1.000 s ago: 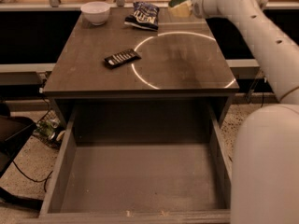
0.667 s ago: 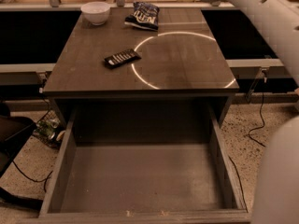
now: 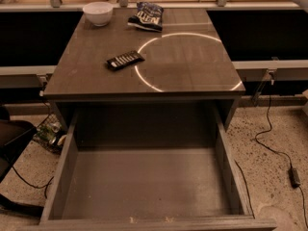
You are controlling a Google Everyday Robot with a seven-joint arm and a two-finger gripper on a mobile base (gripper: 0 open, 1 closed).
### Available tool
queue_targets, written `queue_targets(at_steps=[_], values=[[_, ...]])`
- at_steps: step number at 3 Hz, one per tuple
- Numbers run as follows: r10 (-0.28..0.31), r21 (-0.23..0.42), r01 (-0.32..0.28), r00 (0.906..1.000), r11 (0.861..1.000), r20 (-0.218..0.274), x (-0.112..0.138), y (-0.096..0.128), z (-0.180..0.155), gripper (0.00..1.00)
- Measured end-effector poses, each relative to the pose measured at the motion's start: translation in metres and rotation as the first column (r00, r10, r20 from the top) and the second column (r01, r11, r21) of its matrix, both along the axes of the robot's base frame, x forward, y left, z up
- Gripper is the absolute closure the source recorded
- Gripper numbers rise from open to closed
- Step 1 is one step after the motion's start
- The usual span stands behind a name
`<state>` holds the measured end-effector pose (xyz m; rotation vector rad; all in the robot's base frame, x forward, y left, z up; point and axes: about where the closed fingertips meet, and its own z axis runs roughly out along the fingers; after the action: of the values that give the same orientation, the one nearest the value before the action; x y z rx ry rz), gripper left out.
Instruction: Place sponge into top drawer
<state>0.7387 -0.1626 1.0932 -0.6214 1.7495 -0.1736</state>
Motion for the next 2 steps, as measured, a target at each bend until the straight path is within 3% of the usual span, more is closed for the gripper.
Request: queue_targets(at_steps=[1,2], values=[[-0.001,0.019,0.002,1.0,1.0,-0.006,-0.046,-0.018,0.0,1.0],[0.003,0.006,-0.002,0.9981,1.0,-0.061,-0.077,-0.033,-0.026,1.0]])
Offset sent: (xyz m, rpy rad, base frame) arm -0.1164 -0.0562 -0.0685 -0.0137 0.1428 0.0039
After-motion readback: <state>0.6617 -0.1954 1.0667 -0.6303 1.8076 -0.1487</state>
